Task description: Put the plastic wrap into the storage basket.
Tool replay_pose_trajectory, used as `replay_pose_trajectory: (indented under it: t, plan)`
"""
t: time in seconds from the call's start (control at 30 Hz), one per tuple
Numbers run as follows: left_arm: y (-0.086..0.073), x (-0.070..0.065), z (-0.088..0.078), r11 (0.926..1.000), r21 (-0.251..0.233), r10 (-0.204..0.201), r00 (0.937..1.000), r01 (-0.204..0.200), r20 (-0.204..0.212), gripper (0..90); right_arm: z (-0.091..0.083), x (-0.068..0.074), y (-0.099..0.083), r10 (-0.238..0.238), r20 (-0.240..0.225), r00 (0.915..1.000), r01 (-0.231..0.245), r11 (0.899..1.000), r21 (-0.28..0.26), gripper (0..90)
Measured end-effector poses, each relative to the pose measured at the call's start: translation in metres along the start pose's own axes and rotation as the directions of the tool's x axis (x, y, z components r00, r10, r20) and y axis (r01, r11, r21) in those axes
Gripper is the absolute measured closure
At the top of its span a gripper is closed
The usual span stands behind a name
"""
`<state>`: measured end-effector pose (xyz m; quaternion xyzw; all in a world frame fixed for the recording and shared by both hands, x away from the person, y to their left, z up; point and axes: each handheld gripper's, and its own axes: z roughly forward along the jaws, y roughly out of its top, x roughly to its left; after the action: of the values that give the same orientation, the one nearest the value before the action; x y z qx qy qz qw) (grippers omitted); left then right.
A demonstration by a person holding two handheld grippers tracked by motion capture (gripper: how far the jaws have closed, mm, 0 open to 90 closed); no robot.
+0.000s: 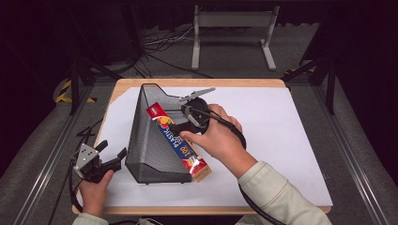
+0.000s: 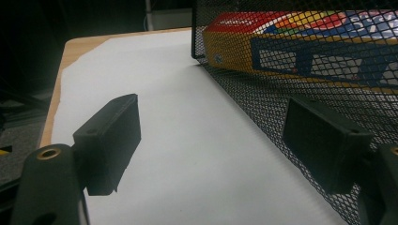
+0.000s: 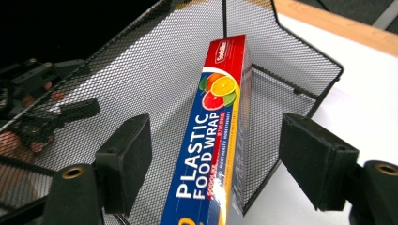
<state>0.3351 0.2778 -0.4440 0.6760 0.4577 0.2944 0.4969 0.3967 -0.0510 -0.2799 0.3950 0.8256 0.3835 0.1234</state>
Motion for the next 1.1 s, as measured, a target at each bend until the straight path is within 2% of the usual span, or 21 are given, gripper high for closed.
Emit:
replay_pose_trajectory:
  t: [0.23, 0.43, 0.53, 0.6, 0.8, 1.1]
  plan:
    - [0.002, 0.0, 0.003, 1.0, -0.001, 0.001, 0.9999, -0.001, 0.012, 20.4, -0.02, -0.008, -0.006, -0.024, -0.005, 0.9997, 0.024, 0.999, -0.046, 27.0]
    - [0.003, -0.001, 0.002, 1.0, 0.0, 0.002, 0.9997, -0.002, 0.023, 19.9, -0.04, -0.027, -0.017, -0.022, -0.021, 0.9995, 0.021, 0.999, -0.049, 26.9]
    - [0.003, -0.001, 0.002, 1.0, -0.002, 0.001, 0.9997, -0.001, 0.023, 19.9, -0.043, -0.029, -0.019, -0.02, -0.023, 0.9995, 0.019, 0.998, -0.052, 26.9]
    - [0.003, -0.002, 0.002, 1.0, 0.001, 0.001, 0.9997, -0.001, 0.023, 19.8, -0.054, -0.043, -0.026, -0.021, -0.026, 0.9994, 0.019, 0.998, -0.067, 26.4]
    - [0.003, -0.002, 0.002, 0.9999, 0.008, 0.006, 0.9997, -0.006, 0.022, 19.8, -0.073, -0.066, -0.038, -0.029, -0.031, 0.9991, 0.025, 0.993, -0.113, 25.9]
    - [0.002, -0.003, 0.002, 0.9999, 0.012, 0.008, 0.9997, -0.008, 0.022, 19.7, -0.096, -0.098, -0.057, -0.063, -0.001, 0.998, 0.062, 0.984, -0.164, 23.3]
